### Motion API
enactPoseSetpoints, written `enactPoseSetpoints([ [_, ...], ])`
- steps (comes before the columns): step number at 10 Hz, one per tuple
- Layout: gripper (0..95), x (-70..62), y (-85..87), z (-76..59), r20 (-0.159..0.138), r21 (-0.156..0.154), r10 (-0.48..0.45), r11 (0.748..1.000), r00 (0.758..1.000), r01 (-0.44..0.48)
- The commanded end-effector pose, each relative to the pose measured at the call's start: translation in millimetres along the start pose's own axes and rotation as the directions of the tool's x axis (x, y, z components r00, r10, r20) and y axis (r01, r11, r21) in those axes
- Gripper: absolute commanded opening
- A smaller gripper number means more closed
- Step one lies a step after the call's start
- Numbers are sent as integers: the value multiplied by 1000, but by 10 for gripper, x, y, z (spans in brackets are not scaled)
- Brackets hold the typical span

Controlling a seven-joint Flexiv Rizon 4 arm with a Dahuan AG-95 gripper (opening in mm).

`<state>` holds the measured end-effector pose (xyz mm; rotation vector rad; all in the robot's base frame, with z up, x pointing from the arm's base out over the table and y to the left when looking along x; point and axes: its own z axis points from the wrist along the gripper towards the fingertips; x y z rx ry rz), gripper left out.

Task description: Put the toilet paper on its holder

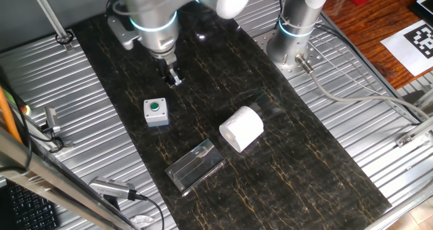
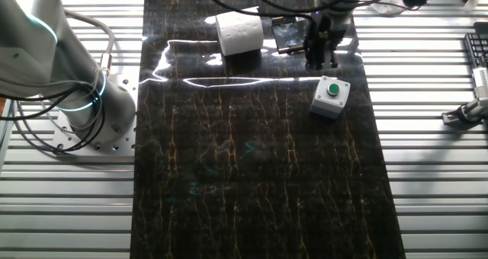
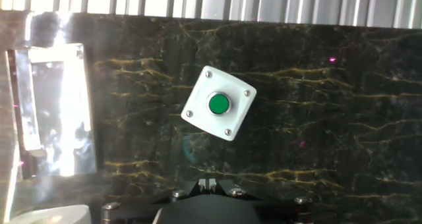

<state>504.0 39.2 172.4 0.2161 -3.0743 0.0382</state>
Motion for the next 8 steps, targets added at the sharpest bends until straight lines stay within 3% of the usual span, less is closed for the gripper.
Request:
enactPoseSetpoints([
  [1, 0, 24, -8, -5, -6, -57, -16, 998, 1000, 15],
  [7, 0, 24, -8, -5, 8, -82, -55, 995, 998, 56],
  [8, 190, 109, 131, -78, 11, -83, -54, 995, 998, 55],
])
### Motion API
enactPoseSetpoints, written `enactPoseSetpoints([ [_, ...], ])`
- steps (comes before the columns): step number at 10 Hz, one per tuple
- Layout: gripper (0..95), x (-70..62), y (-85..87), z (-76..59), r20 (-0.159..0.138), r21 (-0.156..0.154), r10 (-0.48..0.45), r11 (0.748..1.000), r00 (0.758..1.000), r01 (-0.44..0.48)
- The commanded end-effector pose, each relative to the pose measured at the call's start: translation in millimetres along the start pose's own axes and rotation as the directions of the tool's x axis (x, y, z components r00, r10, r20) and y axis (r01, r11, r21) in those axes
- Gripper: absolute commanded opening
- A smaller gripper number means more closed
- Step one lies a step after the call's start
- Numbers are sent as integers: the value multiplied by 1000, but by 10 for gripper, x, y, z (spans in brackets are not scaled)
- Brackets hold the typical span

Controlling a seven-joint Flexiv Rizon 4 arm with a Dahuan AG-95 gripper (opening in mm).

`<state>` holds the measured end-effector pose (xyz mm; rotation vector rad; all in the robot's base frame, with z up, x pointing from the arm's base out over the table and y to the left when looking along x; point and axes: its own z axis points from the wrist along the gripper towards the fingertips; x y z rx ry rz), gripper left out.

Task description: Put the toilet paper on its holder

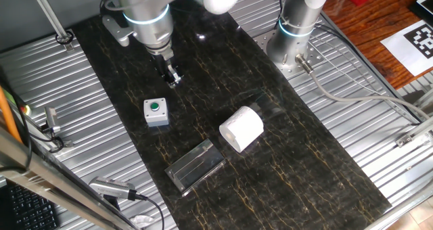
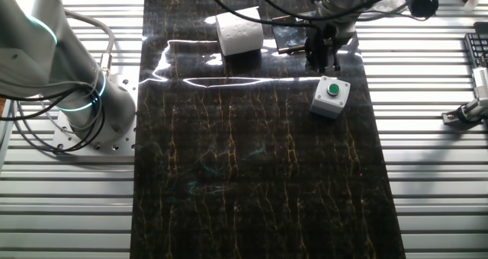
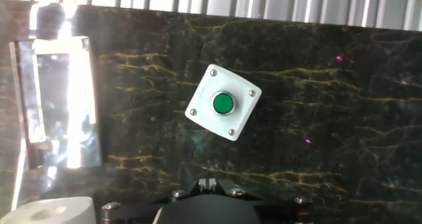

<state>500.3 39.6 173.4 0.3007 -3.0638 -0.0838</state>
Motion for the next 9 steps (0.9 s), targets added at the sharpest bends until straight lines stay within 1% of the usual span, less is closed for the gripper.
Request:
enactPoseSetpoints([
  [1, 190, 159, 294, -97, 7, -6, 4, 1000, 1000, -4],
  [2, 190, 353, 609, -102, 6, 2, 7, 1000, 1000, -7],
  [3, 190, 470, 800, -68, 9, 0, 10, 1000, 1000, -10],
  [4, 380, 592, 1013, -13, 12, -3, 18, 1000, 1000, -18],
  [5, 570, 723, 1279, 78, 12, -7, 23, 1000, 1000, -23],
  [6, 570, 825, 1508, 196, 10, -14, -1, 1000, 1000, 1],
  [7, 570, 856, 1599, 286, 17, -29, -37, 999, 999, 37],
  [8, 570, 858, 1591, 303, 25, -60, -25, 998, 999, 26],
  [9, 570, 858, 1588, 303, 17, -51, -19, 998, 1000, 20],
])
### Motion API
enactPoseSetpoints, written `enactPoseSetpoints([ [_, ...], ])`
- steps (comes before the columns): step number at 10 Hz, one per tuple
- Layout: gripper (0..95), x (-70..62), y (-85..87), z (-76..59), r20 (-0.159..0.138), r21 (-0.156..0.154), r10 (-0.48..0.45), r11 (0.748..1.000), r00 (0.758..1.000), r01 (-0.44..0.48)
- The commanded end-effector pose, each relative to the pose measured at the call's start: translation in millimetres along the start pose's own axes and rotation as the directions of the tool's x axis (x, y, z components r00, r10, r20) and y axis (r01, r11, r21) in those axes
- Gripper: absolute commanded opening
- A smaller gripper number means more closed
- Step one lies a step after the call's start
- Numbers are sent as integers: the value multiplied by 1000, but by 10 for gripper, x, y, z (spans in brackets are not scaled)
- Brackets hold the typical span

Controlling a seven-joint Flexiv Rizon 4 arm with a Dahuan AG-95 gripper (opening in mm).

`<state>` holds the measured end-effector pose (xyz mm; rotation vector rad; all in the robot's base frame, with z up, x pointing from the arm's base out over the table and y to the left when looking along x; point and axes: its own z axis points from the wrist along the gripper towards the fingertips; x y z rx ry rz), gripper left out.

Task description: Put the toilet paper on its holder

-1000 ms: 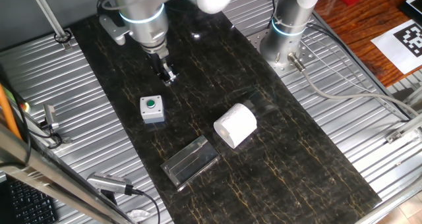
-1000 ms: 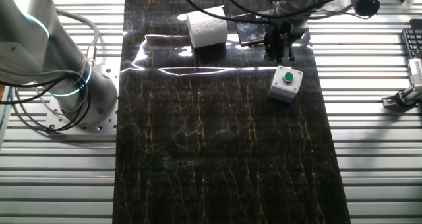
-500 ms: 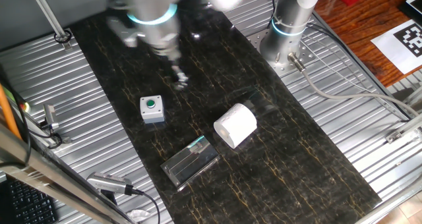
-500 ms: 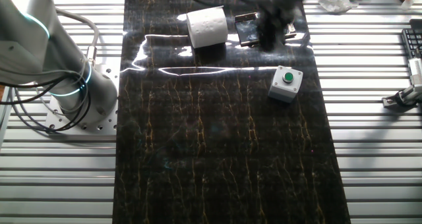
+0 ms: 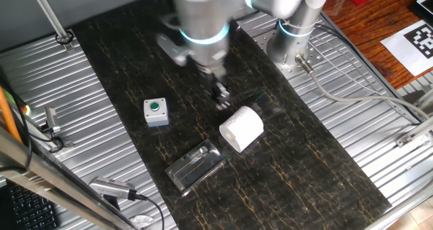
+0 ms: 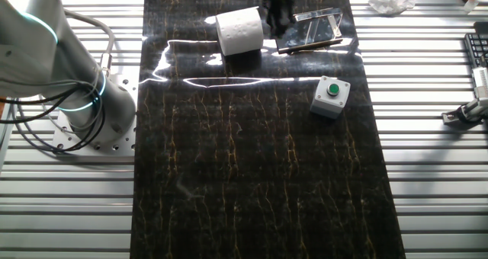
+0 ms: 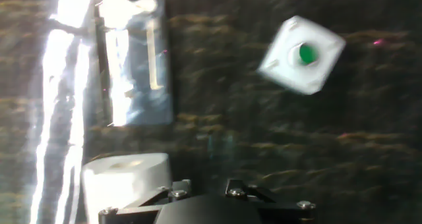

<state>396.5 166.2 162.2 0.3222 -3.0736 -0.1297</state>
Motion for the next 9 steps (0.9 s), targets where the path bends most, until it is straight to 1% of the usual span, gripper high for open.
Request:
enactPoseSetpoints([
  [1, 570, 94, 150, 67, 0, -15, -3, 1000, 1000, 3],
  [3, 570, 94, 150, 67, 14, 11, -24, 1000, 1000, 24],
  [4, 570, 94, 150, 67, 30, 28, -51, 998, 998, 50],
  [5, 570, 94, 150, 67, 36, 26, -53, 998, 998, 52],
  [6, 570, 94, 150, 67, 36, 26, -46, 999, 998, 45],
  [7, 570, 94, 150, 67, 27, 49, -38, 998, 999, 37],
  [8, 570, 94, 150, 67, 24, 57, -48, 997, 999, 47],
  [9, 570, 94, 150, 67, 15, 52, -15, 999, 1000, 15],
])
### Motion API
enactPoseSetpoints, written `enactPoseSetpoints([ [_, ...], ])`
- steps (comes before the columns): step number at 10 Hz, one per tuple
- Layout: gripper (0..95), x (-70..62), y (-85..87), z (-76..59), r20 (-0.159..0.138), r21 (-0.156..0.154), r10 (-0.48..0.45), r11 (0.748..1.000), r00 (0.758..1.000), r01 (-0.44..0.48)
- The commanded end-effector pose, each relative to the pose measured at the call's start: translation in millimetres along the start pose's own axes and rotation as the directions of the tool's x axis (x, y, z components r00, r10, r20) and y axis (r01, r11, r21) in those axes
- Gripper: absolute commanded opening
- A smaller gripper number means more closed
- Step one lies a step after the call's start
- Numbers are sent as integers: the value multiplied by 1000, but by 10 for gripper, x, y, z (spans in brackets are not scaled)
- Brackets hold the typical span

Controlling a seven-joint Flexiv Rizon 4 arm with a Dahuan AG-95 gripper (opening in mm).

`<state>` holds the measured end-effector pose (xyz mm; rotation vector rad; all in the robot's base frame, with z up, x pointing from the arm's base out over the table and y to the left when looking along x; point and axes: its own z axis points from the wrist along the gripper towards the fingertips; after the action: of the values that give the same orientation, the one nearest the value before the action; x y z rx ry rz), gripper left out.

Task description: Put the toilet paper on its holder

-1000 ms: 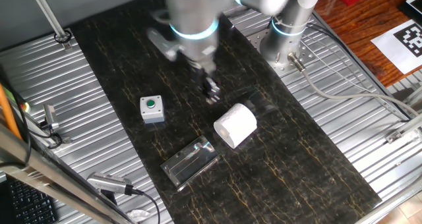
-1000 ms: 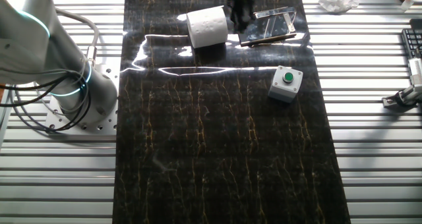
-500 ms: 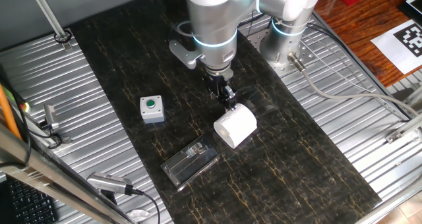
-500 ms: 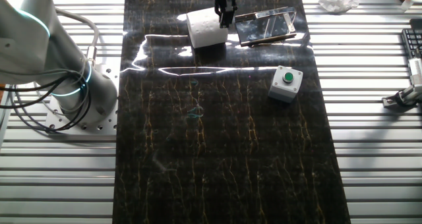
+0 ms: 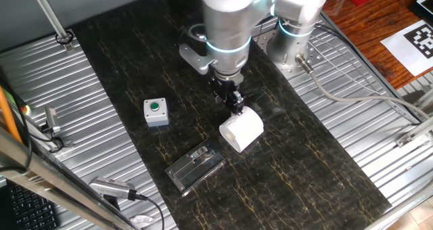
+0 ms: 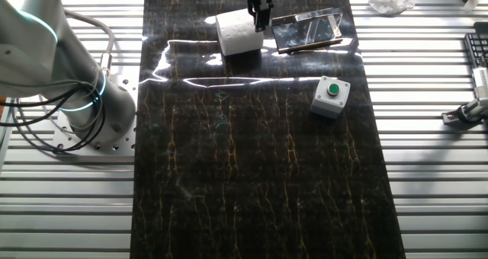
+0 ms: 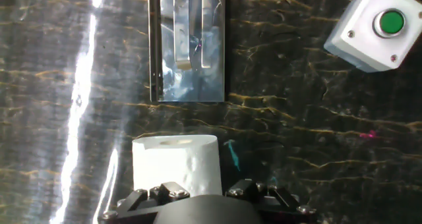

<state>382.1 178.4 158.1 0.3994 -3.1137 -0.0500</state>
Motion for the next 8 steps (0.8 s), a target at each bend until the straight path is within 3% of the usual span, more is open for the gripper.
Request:
enactPoseSetpoints([
  [1, 570, -20, 5, 9, -23, 7, 25, 1000, 999, -24],
  [4, 570, -20, 5, 9, -26, -19, 1, 1000, 1000, -2],
  [5, 760, -20, 5, 9, -24, -25, -7, 1000, 1000, 7],
  [7, 760, 97, 133, 20, -16, -19, -7, 1000, 1000, 6],
  [8, 950, 211, 265, 53, -9, -16, 0, 1000, 1000, 0],
])
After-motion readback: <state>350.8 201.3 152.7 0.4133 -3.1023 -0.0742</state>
